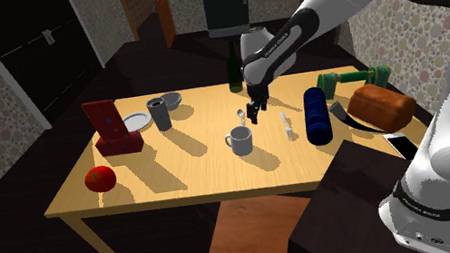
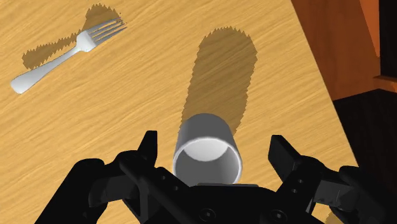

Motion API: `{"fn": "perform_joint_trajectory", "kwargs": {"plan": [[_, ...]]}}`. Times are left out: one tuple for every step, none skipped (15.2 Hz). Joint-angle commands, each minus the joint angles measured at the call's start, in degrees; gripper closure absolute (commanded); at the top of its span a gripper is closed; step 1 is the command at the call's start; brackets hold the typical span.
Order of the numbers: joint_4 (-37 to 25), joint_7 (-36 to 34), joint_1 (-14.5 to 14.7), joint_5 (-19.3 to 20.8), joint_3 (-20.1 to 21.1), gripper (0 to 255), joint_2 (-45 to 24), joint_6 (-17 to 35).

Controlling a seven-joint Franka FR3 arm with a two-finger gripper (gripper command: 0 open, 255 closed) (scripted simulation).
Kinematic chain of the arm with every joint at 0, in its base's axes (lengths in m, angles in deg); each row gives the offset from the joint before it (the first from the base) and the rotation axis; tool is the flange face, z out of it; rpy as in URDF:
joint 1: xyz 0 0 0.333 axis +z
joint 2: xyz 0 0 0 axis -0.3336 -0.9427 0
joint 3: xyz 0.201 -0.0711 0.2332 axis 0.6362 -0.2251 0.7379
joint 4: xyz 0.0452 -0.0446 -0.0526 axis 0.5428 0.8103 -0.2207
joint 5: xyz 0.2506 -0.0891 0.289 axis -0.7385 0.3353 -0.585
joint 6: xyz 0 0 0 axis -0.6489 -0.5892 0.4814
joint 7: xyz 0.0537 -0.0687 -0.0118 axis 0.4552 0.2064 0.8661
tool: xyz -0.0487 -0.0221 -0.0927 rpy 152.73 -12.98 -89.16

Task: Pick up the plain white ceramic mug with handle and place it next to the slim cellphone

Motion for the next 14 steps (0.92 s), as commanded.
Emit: {"fn": "perform_joint_trajectory", "kwargs": {"plan": [[-3.27, 1.48, -0.73, -1.03, -0.10, 0, -4.48, 1.40], [-5.01, 1.90, -0.98, -1.51, 0.02, 0, -6.75, 1.99], [-6.82, 2.30, -1.24, -1.98, 0.15, 0, -9.02, 2.50], [-8.70, 2.68, -1.51, -2.42, 0.30, 0, -11.29, 2.94], [-10.67, 3.04, -1.80, -2.83, 0.48, 0, -13.56, 3.30], [-12.71, 3.37, -2.10, -3.21, 0.67, 0, -15.83, 3.57], [-14.84, 3.68, -2.39, -3.57, 0.86, 0, -18.10, 3.78], [-17.05, 3.96, -2.69, -3.90, 1.05, 0, -20.38, 3.90], [-19.35, 4.21, -2.98, -4.20, 1.24, 0, -22.68, 3.94], [-21.75, 4.45, -3.27, -4.47, 1.44, 0, -24.98, 3.91], [-22.44, 4.50, -3.36, -4.53, 1.50, 0, -25.63, 3.88], [-22.54, 4.53, -3.39, -4.57, 1.54, 0, -26.23, 4.37], [-22.66, 4.55, -3.42, -4.61, 1.58, 0, -26.83, 4.86], [-22.79, 4.58, -3.45, -4.65, 1.63, 0, -27.44, 5.34]]}}
